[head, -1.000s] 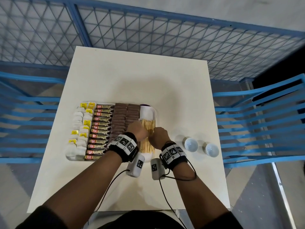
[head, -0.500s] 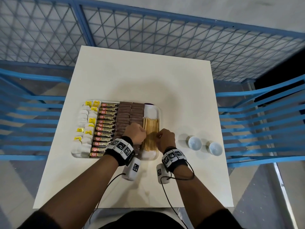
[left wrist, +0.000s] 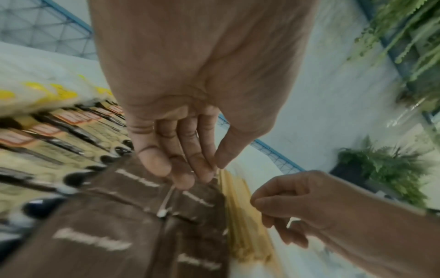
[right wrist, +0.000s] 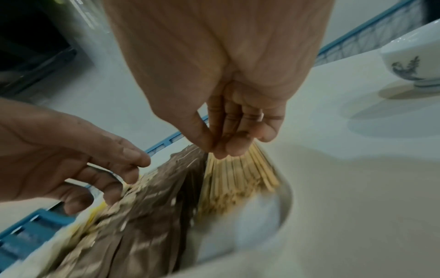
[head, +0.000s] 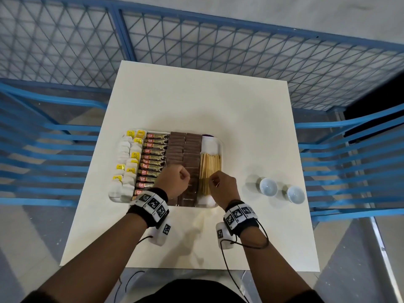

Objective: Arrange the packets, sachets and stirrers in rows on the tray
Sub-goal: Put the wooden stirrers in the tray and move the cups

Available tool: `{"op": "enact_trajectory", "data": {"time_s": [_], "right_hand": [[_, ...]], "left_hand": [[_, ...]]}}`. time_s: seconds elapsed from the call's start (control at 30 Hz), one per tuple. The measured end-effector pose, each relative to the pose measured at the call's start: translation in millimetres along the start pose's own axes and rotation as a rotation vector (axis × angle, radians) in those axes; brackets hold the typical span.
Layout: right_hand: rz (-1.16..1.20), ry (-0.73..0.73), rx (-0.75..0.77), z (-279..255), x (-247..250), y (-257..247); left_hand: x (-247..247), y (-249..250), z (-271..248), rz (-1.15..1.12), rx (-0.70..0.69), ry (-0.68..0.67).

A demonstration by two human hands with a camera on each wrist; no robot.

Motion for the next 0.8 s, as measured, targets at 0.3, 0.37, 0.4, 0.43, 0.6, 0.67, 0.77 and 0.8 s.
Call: {"op": "enact_trajectory", "data": {"time_s": [0.3,0.37,0.4,0.43,0.6,0.67,0.77,0.8], "right_hand": [[-0.354,-0.046,0.279,-44.6,-61.1,-16.9],[-0.428,-0.041,0.257,-47.5,-70.1,-10.2],[-0.446,-0.042,0.244,-48.3,-73.4,-7.3],[-0.457,-0.038,0.238,-49.0,-75.7,-6.2],[-0.476,0.022,0.268,-52.8,-77.3,-13.4],[-0.474,0.026,0.315,-53.4,-77.7,-17.9],[-0.467,0.034,0.361,-51.4,-75.4,-27.0],[-0.462,0.044,0.372,-48.6,-73.4,-31.5]], "left_hand": [[16.0,-85.5,-58.1,0.294,0.015,0.055],[16.4,-97.3,-65.9,0.387,-0.024,0.056],[16.8,-102.5,-68.7,0.418,-0.032,0.055],[17.7,-107.2,-70.4,0.437,-0.039,0.054],[27.2,-114.9,-77.7,0.411,-0.138,0.131],[29.7,-114.9,-79.6,0.377,-0.179,0.152],[37.6,-116.8,-76.1,0.347,-0.198,0.172],[42.9,-117.8,-73.3,0.335,-0.192,0.185]]}}
Point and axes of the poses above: each hand's wrist, its own z-axis towards the middle knuckle, its own x-axis out of the back of the hand, y = z × x, the point moved 10 cm from there along z, towards the middle knuckle, and after that the axes turned 8 degrees about -y, right-handed, at the moved point
